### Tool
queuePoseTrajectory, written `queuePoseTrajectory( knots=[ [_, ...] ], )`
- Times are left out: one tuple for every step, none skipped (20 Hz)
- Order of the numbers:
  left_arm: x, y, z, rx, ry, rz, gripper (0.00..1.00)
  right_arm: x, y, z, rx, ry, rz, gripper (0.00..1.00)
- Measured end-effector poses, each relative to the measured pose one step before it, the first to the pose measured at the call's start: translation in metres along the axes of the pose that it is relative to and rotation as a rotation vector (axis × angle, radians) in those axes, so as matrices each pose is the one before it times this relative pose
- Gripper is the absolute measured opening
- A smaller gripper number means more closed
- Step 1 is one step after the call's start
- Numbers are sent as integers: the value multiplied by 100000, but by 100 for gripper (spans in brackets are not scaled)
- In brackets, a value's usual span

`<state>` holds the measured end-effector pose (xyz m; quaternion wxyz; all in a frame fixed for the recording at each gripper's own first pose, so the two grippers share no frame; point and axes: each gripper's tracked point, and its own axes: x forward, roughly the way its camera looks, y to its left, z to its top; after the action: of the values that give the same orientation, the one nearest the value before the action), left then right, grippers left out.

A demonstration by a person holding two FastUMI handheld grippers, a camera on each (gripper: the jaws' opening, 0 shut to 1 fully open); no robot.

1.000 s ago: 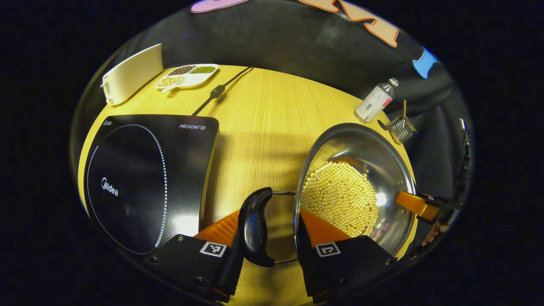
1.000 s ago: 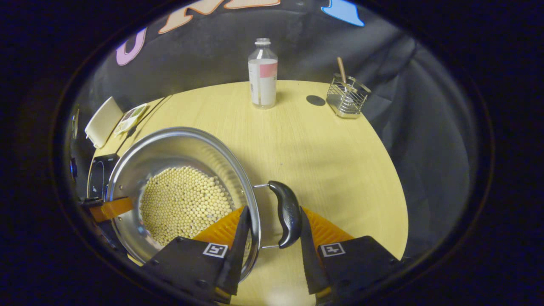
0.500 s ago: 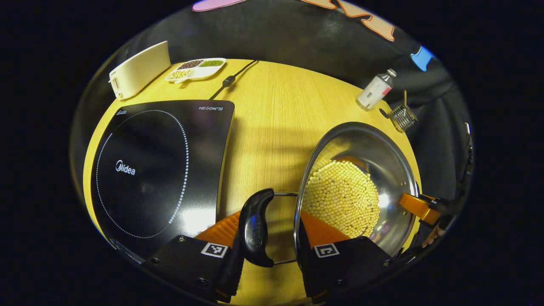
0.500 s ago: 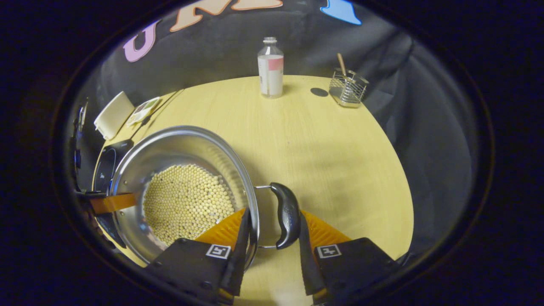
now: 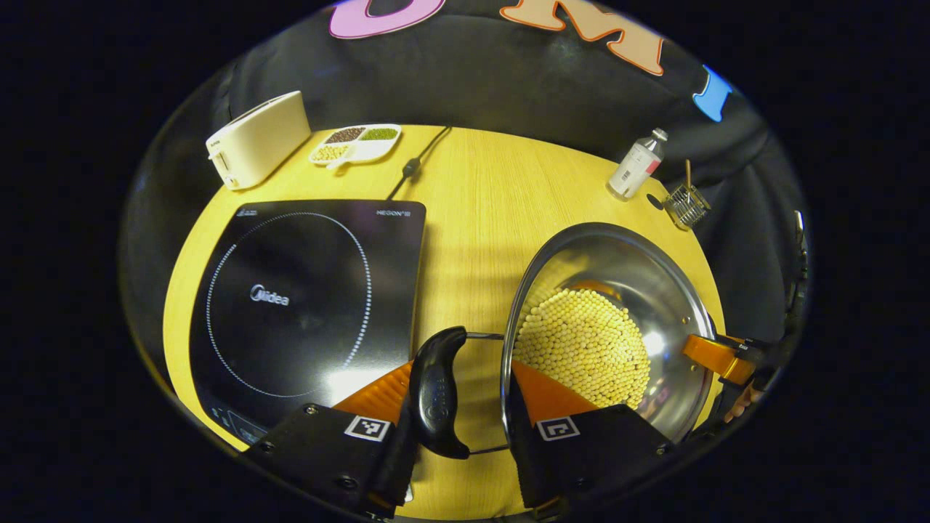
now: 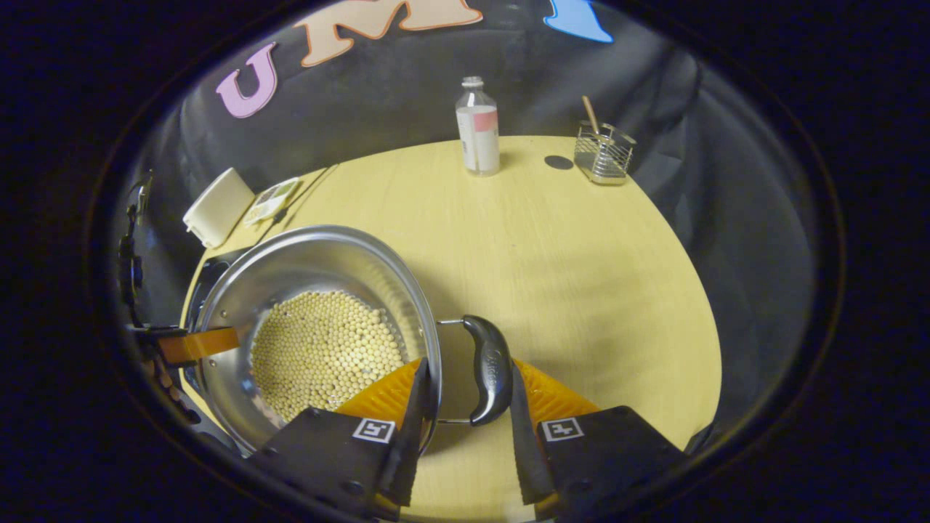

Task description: First push the handle of the pot to place it horizontally, then grasp the pot with both hands and set it on the induction cooktop.

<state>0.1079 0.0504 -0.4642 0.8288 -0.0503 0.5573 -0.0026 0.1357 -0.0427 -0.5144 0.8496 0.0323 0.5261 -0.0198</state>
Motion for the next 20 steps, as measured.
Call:
queuePoseTrajectory(
  knots=[
    [-684, 512, 209, 133, -968, 1485, 59, -159, 174, 26, -157, -409, 1311, 55],
    [-754, 633, 29, -380, -464, 1508, 59, -264, 589, 300, -314, -771, 1437, 55],
    [-705, 707, 84, -1026, -296, 1492, 59, -194, 809, 256, -478, -711, 1725, 55],
    [-740, 803, 157, -932, -698, 1546, 61, -99, 1872, 165, -508, -722, 1942, 55],
    [-731, 952, 403, -454, -1096, 1537, 61, -88, 1070, 285, -556, -852, 1977, 55],
    [-841, 872, 375, -70, -1423, 1474, 61, -68, 1109, 375, -527, -1045, 1767, 55],
    [-540, 996, 479, 89, -1212, 1279, 59, -21, 1166, 377, -428, -442, 1472, 55],
    [-411, 1159, 214, -18, -832, 812, 58, -42, 1078, -62, -156, 474, 1008, 54],
    [-200, 966, 292, -334, -576, 144, 59, 60, 1139, 8, 0, 257, 697, 54],
    [-149, 951, 108, -711, -261, -248, 59, 14, 1081, 182, -1151, -16, 454, 54],
    [78, 1003, 86, -836, 83, -415, 59, -7, 1110, 157, -1083, -270, 297, 54],
    [104, 1082, 136, -869, -372, -576, 59, 238, 1024, 197, -282, 431, -175, 54],
    [231, 1078, 289, -764, -187, -556, 59, 241, 1197, 181, -382, 204, -581, 54],
    [141, 1328, 346, -112, -1144, -784, 60, 267, 1302, 234, -1361, -3, -849, 54],
    [425, 1357, 384, -35, -256, -1066, 60, 79, 1443, 148, -1144, -302, -1124, 58],
    [301, 1442, 257, -391, 126, -1380, 58, 85, 1417, 257, -358, -89, -1438, 55],
    [385, 1291, 504, -835, 76, -1575, 60, 240, 1493, 177, -355, 400, -1541, 54],
    [547, 1442, 324, -627, 413, -1568, 58, 188, 1471, 228, -815, 274, -1353, 54],
    [559, 1315, 354, -558, 531, -1566, 58, 244, 1468, 155, -642, 227, -1363, 54],
    [509, 1254, 217, -298, 423, -1705, 58, 241, 1265, 140, -78, 493, -1679, 54]
  ],
)
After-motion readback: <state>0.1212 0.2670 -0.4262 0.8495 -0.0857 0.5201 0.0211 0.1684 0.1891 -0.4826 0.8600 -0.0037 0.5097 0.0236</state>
